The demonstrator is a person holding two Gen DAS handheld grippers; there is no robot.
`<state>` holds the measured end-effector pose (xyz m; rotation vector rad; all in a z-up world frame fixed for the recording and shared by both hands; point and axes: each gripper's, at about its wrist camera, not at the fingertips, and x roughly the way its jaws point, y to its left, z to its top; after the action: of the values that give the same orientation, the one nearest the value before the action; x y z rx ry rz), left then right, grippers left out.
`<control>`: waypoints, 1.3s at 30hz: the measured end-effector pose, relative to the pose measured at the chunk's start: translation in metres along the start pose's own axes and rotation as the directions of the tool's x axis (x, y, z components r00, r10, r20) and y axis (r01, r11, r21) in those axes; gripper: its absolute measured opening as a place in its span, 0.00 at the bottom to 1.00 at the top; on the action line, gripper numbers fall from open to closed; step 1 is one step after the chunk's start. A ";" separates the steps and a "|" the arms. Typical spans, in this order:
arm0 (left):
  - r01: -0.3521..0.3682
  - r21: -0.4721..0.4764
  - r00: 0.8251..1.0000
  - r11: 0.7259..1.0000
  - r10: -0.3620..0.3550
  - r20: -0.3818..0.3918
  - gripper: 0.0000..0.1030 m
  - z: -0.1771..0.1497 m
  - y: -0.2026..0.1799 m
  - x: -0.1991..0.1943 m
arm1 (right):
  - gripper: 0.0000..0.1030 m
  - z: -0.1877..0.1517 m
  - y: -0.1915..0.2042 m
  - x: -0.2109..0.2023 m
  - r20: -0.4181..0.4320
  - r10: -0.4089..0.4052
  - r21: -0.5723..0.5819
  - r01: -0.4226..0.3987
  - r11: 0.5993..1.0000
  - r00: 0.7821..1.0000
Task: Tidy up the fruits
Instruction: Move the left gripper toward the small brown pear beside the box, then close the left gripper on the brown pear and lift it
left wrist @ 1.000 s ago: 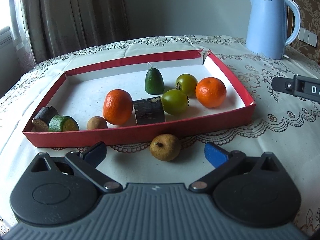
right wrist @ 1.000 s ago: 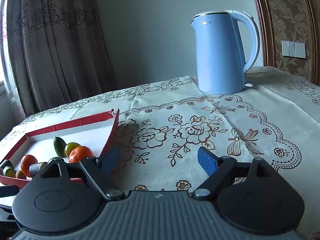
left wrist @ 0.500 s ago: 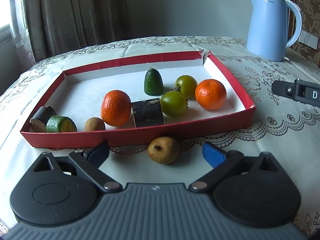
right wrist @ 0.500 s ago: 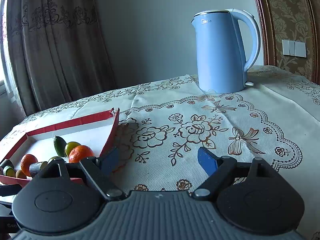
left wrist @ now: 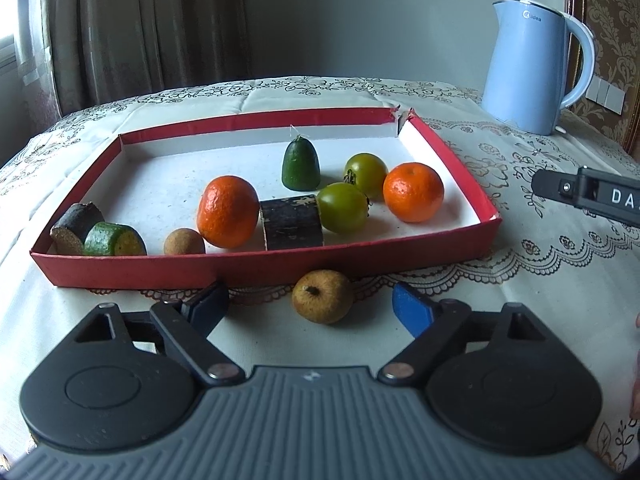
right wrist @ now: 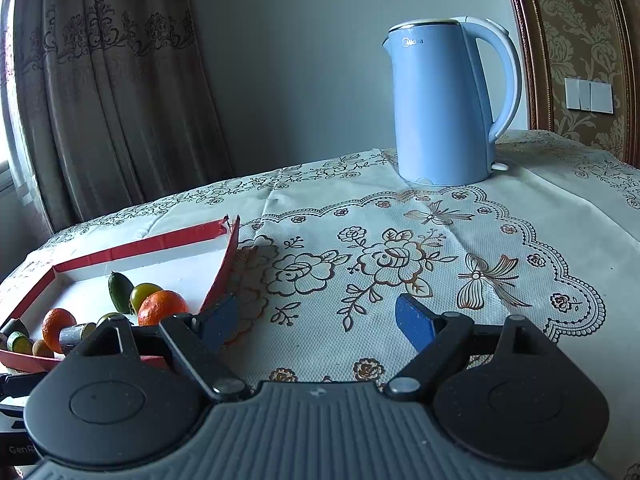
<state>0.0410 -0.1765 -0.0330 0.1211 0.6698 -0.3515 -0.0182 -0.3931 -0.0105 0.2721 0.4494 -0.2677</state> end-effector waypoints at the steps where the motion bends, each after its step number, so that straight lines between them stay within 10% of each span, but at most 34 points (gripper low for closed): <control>1: 0.002 -0.004 1.000 1.000 -0.002 -0.001 0.84 0.000 0.001 0.000 | 0.84 0.000 0.000 0.000 0.000 0.000 0.000 0.000 1.000 1.000; 23: -0.049 -0.033 0.998 0.998 0.051 0.037 0.57 -0.003 0.005 -0.007 | 0.84 0.000 0.001 0.002 -0.009 0.003 -0.001 -0.003 1.000 1.000; 30: -0.070 -0.053 0.996 0.996 0.072 0.048 0.34 -0.004 0.012 -0.010 | 0.84 0.000 0.000 0.002 -0.011 0.005 -0.001 -0.005 1.000 1.000; 39: 0.003 -0.069 0.999 0.998 0.001 0.047 0.29 -0.010 0.024 -0.019 | 0.84 0.000 -0.003 0.003 -0.021 0.010 0.022 -0.010 1.000 1.000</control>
<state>0.0306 -0.1466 -0.0289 0.0467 0.6352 -0.3310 -0.0163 -0.3970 -0.0128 0.2987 0.4665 -0.2604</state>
